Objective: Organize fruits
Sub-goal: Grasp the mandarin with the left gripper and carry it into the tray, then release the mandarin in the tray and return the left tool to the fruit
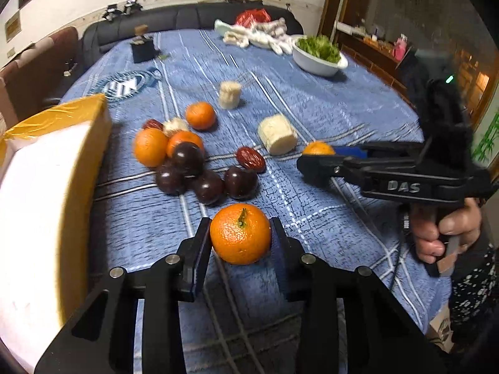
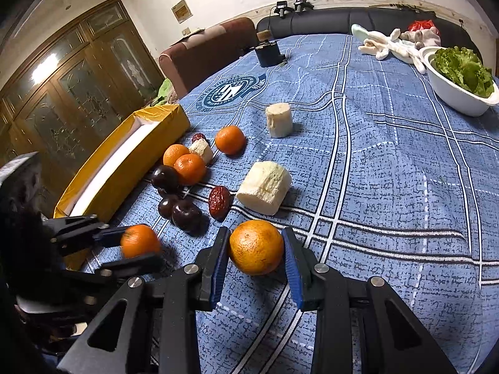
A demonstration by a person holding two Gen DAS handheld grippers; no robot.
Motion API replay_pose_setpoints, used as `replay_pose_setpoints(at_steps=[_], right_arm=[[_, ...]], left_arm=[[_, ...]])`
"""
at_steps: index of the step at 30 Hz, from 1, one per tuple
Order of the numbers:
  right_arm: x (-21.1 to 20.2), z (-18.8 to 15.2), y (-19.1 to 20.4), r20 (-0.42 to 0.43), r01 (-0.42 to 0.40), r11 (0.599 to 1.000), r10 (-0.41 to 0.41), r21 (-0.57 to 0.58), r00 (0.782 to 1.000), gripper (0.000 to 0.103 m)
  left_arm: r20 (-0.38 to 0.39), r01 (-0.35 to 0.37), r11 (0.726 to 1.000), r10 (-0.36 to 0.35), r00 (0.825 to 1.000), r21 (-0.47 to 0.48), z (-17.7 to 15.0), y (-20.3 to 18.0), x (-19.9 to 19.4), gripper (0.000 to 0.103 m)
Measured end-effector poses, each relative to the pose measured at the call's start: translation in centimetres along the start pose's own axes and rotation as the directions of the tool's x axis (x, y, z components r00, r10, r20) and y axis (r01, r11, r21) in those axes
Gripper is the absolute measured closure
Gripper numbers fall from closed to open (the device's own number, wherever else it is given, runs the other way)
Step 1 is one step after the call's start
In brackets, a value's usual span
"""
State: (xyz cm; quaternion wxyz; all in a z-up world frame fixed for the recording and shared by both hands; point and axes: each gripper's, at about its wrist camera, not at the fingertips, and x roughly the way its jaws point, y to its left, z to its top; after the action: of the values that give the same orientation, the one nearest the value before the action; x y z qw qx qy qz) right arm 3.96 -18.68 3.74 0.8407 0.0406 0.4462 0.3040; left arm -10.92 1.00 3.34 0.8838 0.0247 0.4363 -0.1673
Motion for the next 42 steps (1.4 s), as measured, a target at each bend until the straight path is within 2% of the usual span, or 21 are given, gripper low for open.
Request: replay_pose_setpoints(at_steps=[4, 9, 15, 20, 26, 33, 35, 37, 39, 42], right_arm=[[0.0, 0.1, 0.5, 0.006, 0.006, 1.0, -0.006, -0.009, 1.0, 0.069], [-0.1, 0.6, 4.5, -0.002, -0.032, 0.996, 0.032, -0.083, 0.999, 0.069], [1.6, 1.6, 12.6, -0.03, -0.115, 0.968, 0.111, -0.221, 0.993, 0.07], [4.0, 2.0, 18.7, -0.045, -0.177, 0.941, 0.172, -0.287, 0.984, 0.07], [6.6, 2.3, 22.7, -0.021, -0.213, 0.927, 0.218, -0.309, 0.976, 0.069], [8.8, 2.7, 23.9, -0.084, -0.247, 0.928, 0.233, -0.278, 0.969, 0.066], [8.7, 2.7, 23.8, -0.088, -0.245, 0.932, 0.229, -0.269, 0.969, 0.06], [8.2, 2.9, 23.2, -0.075, -0.248, 0.933, 0.236, -0.261, 0.969, 0.059], [7.1, 3.2, 22.1, -0.045, -0.242, 0.937, 0.238, -0.252, 0.97, 0.058], [5.5, 4.1, 19.2, 0.007, -0.221, 0.951, 0.228, -0.217, 0.974, 0.052]], left_arm=[[0.07, -0.029, 0.999, 0.031, 0.997, -0.033, -0.3, 1.5, -3.8, 0.069], [0.156, -0.145, 0.987, 0.154, 0.976, -0.069, -1.0, 4.6, -8.6, 0.069], [0.14, -0.232, 0.957, 0.257, 0.956, -0.173, -2.8, 9.4, -10.1, 0.069], [0.079, -0.313, 0.919, 0.34, 0.937, -0.24, -4.9, 12.9, -9.6, 0.069], [0.027, -0.333, 0.902, 0.353, 0.935, -0.275, -6.5, 14.9, -8.3, 0.069], [-0.001, -0.391, 0.871, 0.41, 0.912, -0.298, -6.8, 15.5, -8.2, 0.068], [-0.011, -0.396, 0.869, 0.412, 0.911, -0.298, -6.7, 15.6, -8.2, 0.068], [-0.008, -0.396, 0.87, 0.412, 0.911, -0.294, -6.5, 15.3, -8.2, 0.062], [0.007, -0.41, 0.867, 0.429, 0.903, -0.283, -6.1, 14.9, -8.6, 0.052], [0.059, -0.408, 0.877, 0.435, 0.898, -0.255, -5.3, 13.6, -9.4, 0.04]])
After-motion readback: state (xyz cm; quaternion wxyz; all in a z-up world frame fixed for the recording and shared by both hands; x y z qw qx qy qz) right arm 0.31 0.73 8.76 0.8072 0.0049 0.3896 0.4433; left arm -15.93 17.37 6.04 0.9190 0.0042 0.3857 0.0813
